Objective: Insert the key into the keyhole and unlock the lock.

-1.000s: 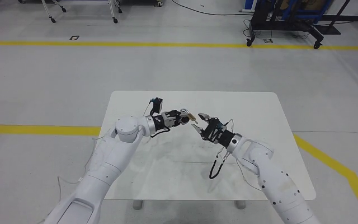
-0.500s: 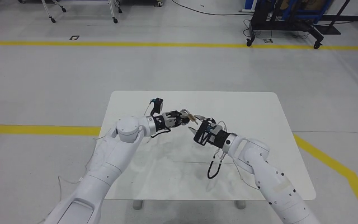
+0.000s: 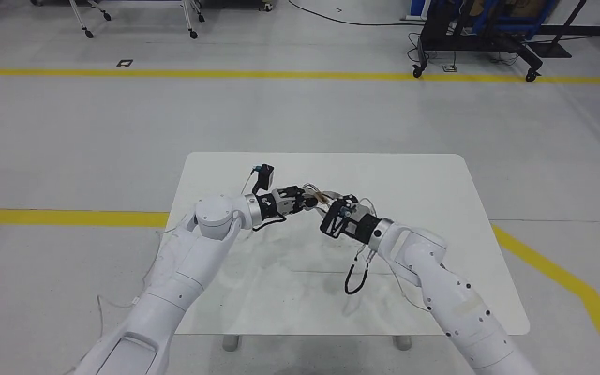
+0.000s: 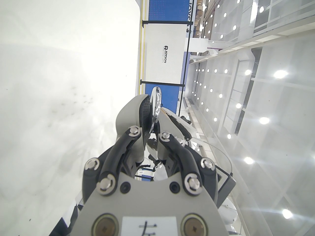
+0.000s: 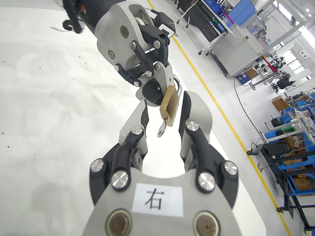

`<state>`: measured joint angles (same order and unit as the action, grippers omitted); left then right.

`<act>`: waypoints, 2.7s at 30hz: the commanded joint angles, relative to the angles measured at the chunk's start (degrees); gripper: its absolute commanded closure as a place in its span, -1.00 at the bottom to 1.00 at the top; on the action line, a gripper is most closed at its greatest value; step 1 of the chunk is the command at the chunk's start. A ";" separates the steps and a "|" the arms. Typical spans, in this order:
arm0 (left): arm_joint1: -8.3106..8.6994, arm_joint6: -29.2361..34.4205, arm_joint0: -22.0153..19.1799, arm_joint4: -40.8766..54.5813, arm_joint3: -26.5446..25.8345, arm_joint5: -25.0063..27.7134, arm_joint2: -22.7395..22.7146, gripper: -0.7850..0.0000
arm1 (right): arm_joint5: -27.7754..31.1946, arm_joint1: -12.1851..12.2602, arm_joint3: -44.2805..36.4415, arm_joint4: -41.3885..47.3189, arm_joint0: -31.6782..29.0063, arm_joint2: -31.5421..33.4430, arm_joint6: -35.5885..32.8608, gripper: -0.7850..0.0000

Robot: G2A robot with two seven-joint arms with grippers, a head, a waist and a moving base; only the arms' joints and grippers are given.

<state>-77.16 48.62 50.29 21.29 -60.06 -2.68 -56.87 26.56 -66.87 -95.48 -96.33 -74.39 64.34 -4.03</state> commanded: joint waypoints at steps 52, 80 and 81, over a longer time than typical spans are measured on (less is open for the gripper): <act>0.38 0.73 -0.12 1.22 -0.23 0.53 -2.15 -1.00 | 15.23 1.47 14.16 10.51 0.72 5.23 0.41 -0.98; 1.92 -24.70 2.26 -45.49 -14.06 3.06 3.16 -1.00 | 13.51 5.32 3.63 13.43 -17.27 29.12 40.71 -1.00; 1.81 -24.10 2.37 -44.02 -14.52 2.85 3.06 -1.00 | 13.51 5.32 3.63 13.43 -17.27 29.12 40.71 -1.00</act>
<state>-75.27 23.99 52.61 -23.34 -74.07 0.26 -53.77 40.08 -61.55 -91.85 -82.90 -91.66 93.47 36.68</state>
